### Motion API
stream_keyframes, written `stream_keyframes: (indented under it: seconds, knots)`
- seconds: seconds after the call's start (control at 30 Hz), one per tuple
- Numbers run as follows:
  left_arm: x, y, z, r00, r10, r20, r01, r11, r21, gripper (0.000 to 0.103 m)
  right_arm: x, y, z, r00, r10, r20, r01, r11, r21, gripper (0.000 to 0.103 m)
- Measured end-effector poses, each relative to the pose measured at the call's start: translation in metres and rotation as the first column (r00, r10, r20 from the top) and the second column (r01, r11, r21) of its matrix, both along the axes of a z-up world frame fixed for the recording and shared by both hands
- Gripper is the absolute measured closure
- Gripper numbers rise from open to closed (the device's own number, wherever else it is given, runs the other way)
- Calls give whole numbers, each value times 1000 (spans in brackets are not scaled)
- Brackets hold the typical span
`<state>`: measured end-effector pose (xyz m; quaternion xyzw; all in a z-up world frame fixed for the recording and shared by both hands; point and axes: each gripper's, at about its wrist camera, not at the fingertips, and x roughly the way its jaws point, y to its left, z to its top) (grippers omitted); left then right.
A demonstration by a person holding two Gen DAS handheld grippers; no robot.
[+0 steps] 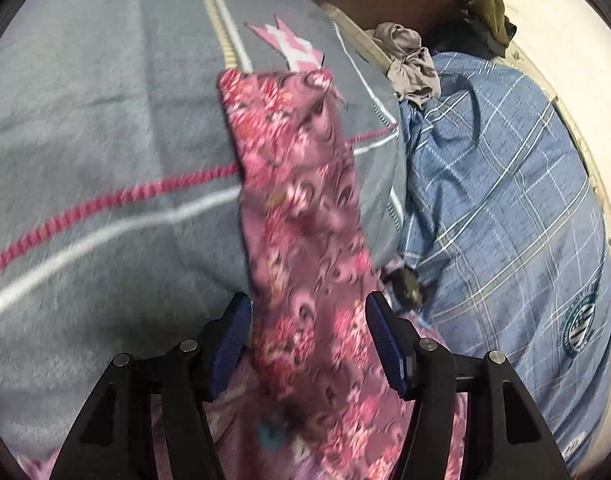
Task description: Fold small clothes
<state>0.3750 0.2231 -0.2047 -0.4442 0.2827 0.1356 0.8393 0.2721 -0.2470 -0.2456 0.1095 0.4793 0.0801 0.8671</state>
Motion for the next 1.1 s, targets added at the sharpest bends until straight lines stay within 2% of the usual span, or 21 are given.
stream_keyframes:
  seconds: [0.07,0.13,0.2,0.27,0.3,0.33,0.4,0.5,0.6,0.7,0.8,0.9,0.97,1.0,1.03,1.07,1.1]
  knots:
    - [9,4,-2,1000,-1,10,1,1000,15,49,-1,2,0,1000,8,5,-8,1000,-18,38]
    - [14,8,-5,1000,2,-6,-1,999,45,69,-1,1,0,1000,8,5,-8,1000,-12,38]
    - [16,10,-8,1000,15,-23,-14,999,46,83,-1,-1,0,1000,3,5,-3,1000,3,38]
    - [14,8,-6,999,30,-38,-28,998,60,90,-1,-2,0,1000,0,5,0,1000,12,39]
    - [15,4,-2,999,35,-37,-32,996,80,97,-1,-3,0,1000,-2,4,2,1000,13,39]
    - [13,0,5,999,39,-26,-36,994,107,98,-1,-4,1,1000,-6,5,6,1000,14,42]
    - [6,-16,25,999,30,11,-31,983,183,99,-1,-9,2,1000,-30,1,30,999,27,53]
    - [-2,-50,56,996,-36,77,12,957,291,99,-2,-29,4,997,-80,-11,81,988,129,65]
    - [-9,-97,84,977,-156,142,91,920,382,100,-6,-44,10,992,-128,11,124,978,169,68]
    - [-18,-154,107,938,-294,186,184,873,452,100,-14,-60,20,983,-173,58,161,971,176,68]
    - [-24,-222,119,881,-437,183,299,812,502,100,-23,-86,28,965,-246,87,223,950,220,68]
    - [-30,-286,111,825,-549,133,414,749,518,100,-29,-110,28,950,-300,82,272,929,249,66]
    - [-26,-315,101,810,-582,74,464,712,528,98,-31,-121,26,943,-326,69,300,920,252,65]
    - [-23,-322,97,812,-582,47,476,706,524,95,-32,-126,25,940,-336,65,310,916,255,65]
    - [-21,-323,93,819,-574,27,482,712,510,89,-32,-131,25,935,-349,59,323,910,261,65]
    - [-14,-315,88,832,-554,11,481,733,482,84,-33,-134,25,932,-358,57,332,906,263,65]
    - [-10,-303,85,854,-520,1,464,762,451,72,-32,-137,24,928,-368,52,342,901,269,65]
